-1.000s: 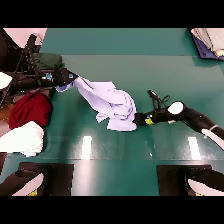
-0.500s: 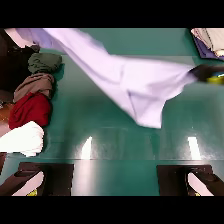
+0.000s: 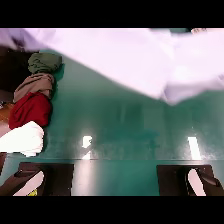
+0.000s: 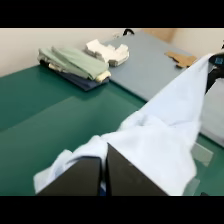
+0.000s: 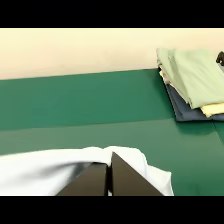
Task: Fold the shirts.
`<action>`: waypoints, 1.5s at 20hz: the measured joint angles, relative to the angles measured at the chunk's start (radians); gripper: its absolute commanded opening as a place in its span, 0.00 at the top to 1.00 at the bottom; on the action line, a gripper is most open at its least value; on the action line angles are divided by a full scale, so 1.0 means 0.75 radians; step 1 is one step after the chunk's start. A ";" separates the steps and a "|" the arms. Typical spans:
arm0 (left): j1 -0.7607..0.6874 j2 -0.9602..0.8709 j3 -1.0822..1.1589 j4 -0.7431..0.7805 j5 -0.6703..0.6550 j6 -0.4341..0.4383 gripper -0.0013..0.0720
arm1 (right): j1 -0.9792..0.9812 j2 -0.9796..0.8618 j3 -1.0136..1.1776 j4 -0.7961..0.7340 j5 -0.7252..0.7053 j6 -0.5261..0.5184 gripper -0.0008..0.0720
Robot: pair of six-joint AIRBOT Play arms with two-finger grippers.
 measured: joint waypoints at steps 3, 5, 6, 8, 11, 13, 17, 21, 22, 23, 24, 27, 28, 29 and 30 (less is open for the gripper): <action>0.001 0.000 -0.193 0.123 -0.052 -0.005 0.95 | 0.036 -0.070 -0.040 0.061 0.150 0.001 0.97; 0.001 -0.001 -0.408 0.204 -0.060 -0.007 0.95 | 0.115 -0.135 -0.137 0.101 0.220 0.001 0.97; 0.002 -0.001 -0.540 0.233 -0.054 -0.008 0.95 | 0.166 -0.173 -0.202 0.113 0.239 0.001 0.97; 0.001 -0.001 -0.818 0.273 -0.018 -0.005 0.95 | 0.271 -0.253 -0.337 0.130 0.248 0.001 0.97; 0.001 -0.001 -1.212 0.308 0.116 0.041 0.95 | 0.412 -0.378 -0.525 0.144 0.172 0.001 0.97; 0.001 -0.006 -1.397 0.349 0.259 0.061 0.90 | 0.480 -0.457 -0.629 0.147 0.081 0.001 0.97; 0.002 -0.054 -1.513 0.416 0.500 0.035 0.21 | 0.535 -0.576 -0.735 0.153 -0.051 0.001 0.97; 0.048 -0.105 -1.451 0.476 0.602 0.005 0.21 | 0.535 -0.601 -0.764 0.159 -0.130 0.001 0.97; 0.080 -0.111 -1.426 0.484 0.583 -0.001 0.21 | 0.518 -0.593 -0.768 0.158 -0.143 0.001 0.97; 0.117 -0.114 -1.406 0.490 0.544 -0.007 0.21 | 0.498 -0.581 -0.770 0.157 -0.154 0.001 0.97; 0.157 -0.117 -1.398 0.498 0.486 -0.014 0.21 | 0.475 -0.567 -0.772 0.157 -0.159 0.001 0.97; 0.205 -0.098 -1.493 0.495 0.310 -0.025 0.21 | 0.395 -0.521 -0.775 0.157 -0.172 0.001 0.97; 0.201 -0.079 -1.558 0.471 0.300 -0.026 0.21 | 0.373 -0.509 -0.775 0.158 -0.174 0.001 0.97; 0.185 -0.056 -1.642 0.440 0.308 -0.027 0.21 | 0.351 -0.496 -0.775 0.157 -0.178 0.001 0.97; 0.161 -0.035 -1.722 0.403 0.335 -0.031 0.21 | 0.334 -0.487 -0.775 0.157 -0.180 0.001 0.97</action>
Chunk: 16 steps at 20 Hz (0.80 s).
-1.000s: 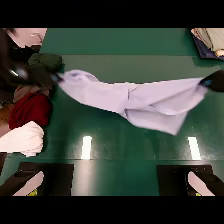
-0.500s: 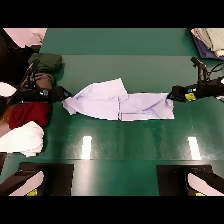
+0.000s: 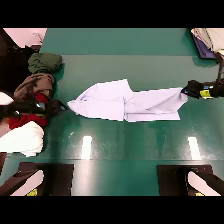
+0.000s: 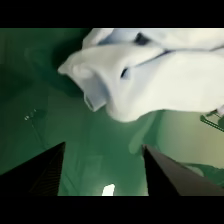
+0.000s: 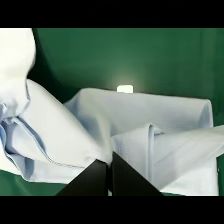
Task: Fold the shirts.
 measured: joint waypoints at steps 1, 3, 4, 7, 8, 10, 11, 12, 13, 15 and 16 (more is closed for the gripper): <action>-0.034 0.018 -0.082 -0.049 0.059 0.001 0.21 | -0.014 0.007 -0.001 0.000 0.001 0.000 0.97; -0.127 0.040 -0.210 -0.158 0.199 0.024 0.21 | -0.032 0.015 -0.001 0.000 0.000 0.000 0.97; -0.185 0.045 -0.251 -0.217 0.272 0.048 0.21 | -0.037 0.017 -0.001 0.001 0.001 0.000 0.97; -0.385 0.052 -0.321 -0.377 0.526 0.117 0.21 | -0.046 0.021 -0.001 0.001 0.001 0.000 0.97; -0.442 0.052 -0.332 -0.413 0.598 0.128 0.21 | -0.048 0.022 -0.001 0.001 0.000 0.000 0.97; -0.542 0.042 -0.345 -0.466 0.730 0.136 0.21 | -0.049 0.022 -0.001 0.001 -0.001 0.000 0.97; -0.585 0.028 -0.347 -0.494 0.785 0.136 0.21 | -0.050 0.022 -0.001 0.001 -0.004 0.000 0.97; -0.622 0.012 -0.349 -0.522 0.827 0.136 0.21 | -0.050 0.022 -0.001 0.001 -0.004 0.000 0.97; -0.655 -0.010 -0.344 -0.546 0.864 0.137 0.21 | -0.050 0.022 -0.001 0.001 -0.004 0.000 0.97; -0.708 -0.057 -0.316 -0.580 0.917 0.145 0.21 | -0.050 0.022 -0.001 0.001 -0.005 0.000 0.97; -0.730 -0.082 -0.299 -0.590 0.928 0.152 0.29 | -0.050 0.022 -0.001 0.001 -0.005 0.000 0.97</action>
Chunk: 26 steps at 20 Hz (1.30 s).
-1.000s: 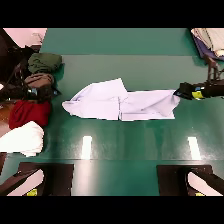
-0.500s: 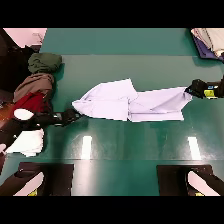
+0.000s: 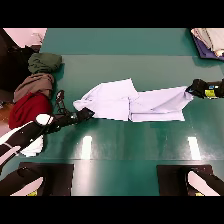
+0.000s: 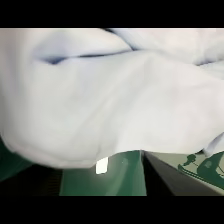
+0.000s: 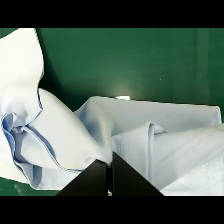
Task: Fold the shirts.
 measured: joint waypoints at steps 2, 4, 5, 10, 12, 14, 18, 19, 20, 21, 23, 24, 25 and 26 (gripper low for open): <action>-0.029 -0.052 0.034 -0.015 0.020 0.006 0.52 | 0.000 0.001 0.000 0.000 0.000 0.000 0.97; -0.044 -0.083 0.054 -0.023 0.027 0.007 0.84 | 0.000 0.000 0.000 0.001 0.001 0.000 0.97; -0.048 -0.093 0.060 -0.025 0.030 0.007 0.95 | 0.000 0.000 0.000 0.001 0.003 0.000 0.97; 0.035 -0.053 0.101 -0.020 -0.022 -0.012 0.95 | 0.000 0.001 0.000 -0.004 0.062 0.000 0.97; 0.154 0.010 0.152 0.026 -0.111 -0.012 0.95 | 0.000 0.002 -0.001 -0.036 0.121 0.001 0.74; 0.295 0.072 0.229 0.110 -0.242 -0.015 0.95 | -0.002 0.002 -0.001 -0.096 0.171 0.000 0.44; 0.496 0.125 0.390 0.294 -0.543 -0.015 0.95 | -0.066 0.002 -0.009 -0.191 0.282 -0.002 0.44; 0.528 0.131 0.421 0.337 -0.607 -0.015 0.95 | -0.103 0.003 -0.025 -0.203 0.316 -0.013 0.44; 0.552 0.135 0.444 0.374 -0.654 -0.015 0.95 | -0.150 0.003 -0.053 -0.215 0.348 -0.032 0.44; 0.569 0.137 0.459 0.403 -0.687 -0.015 0.95 | -0.198 0.003 -0.087 -0.220 0.366 -0.049 0.45; 0.588 0.140 0.479 0.437 -0.738 -0.015 0.95 | -0.316 -0.003 -0.182 -0.207 0.376 -0.087 0.47; 0.595 0.140 0.485 0.452 -0.753 -0.014 0.95 | -0.378 -0.014 -0.233 -0.167 0.376 -0.114 0.49; 0.600 0.141 0.489 0.461 -0.763 -0.015 0.95 | -0.430 -0.031 -0.282 -0.106 0.369 -0.147 0.49; 0.602 0.141 0.493 0.467 -0.774 -0.015 0.95 | -0.476 -0.055 -0.332 -0.033 0.356 -0.186 0.49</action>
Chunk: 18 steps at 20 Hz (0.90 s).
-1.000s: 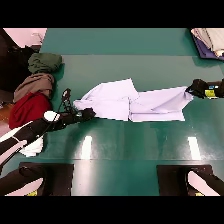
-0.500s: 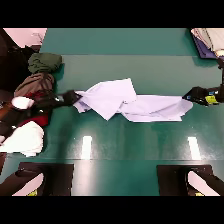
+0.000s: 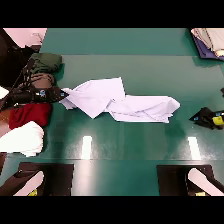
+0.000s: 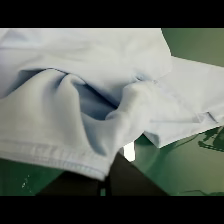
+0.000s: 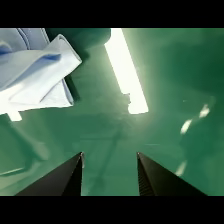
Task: Fold the shirts.
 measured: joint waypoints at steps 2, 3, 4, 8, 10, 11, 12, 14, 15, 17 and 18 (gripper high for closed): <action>0.005 0.001 0.004 0.010 -0.013 0.000 0.95 | -0.045 -0.057 -0.083 0.142 -0.044 -0.060 0.56; 0.006 0.001 0.005 0.012 -0.018 -0.001 0.95 | -0.047 -0.087 -0.114 0.193 -0.075 -0.077 0.57; 0.006 0.001 0.006 0.014 -0.023 -0.003 0.95 | -0.038 -0.117 -0.140 0.236 -0.113 -0.095 0.57; 0.008 0.001 0.007 0.020 -0.033 -0.011 0.95 | 0.062 -0.208 -0.187 0.360 -0.269 -0.127 0.57; 0.008 0.001 0.007 0.020 -0.036 -0.011 0.95 | 0.117 -0.232 -0.196 0.395 -0.342 -0.130 0.57; 0.008 0.001 0.007 0.021 -0.036 -0.012 0.95 | 0.142 -0.241 -0.199 0.407 -0.374 -0.131 0.57; 0.008 0.001 0.007 0.021 -0.037 -0.012 0.95 | 0.162 -0.247 -0.200 0.419 -0.399 -0.131 0.57; 0.008 0.001 0.007 0.021 -0.037 -0.013 0.95 | 0.202 -0.254 -0.203 0.442 -0.449 -0.131 0.57; 0.008 0.001 0.007 0.021 -0.037 -0.013 0.95 | 0.222 -0.256 -0.203 0.452 -0.479 -0.127 0.58; 0.008 0.001 0.007 0.021 -0.037 -0.013 0.95 | 0.253 -0.260 -0.204 0.454 -0.531 -0.120 0.80; 0.008 0.001 0.007 0.021 -0.037 -0.013 0.95 | 0.262 -0.261 -0.205 0.448 -0.546 -0.117 0.93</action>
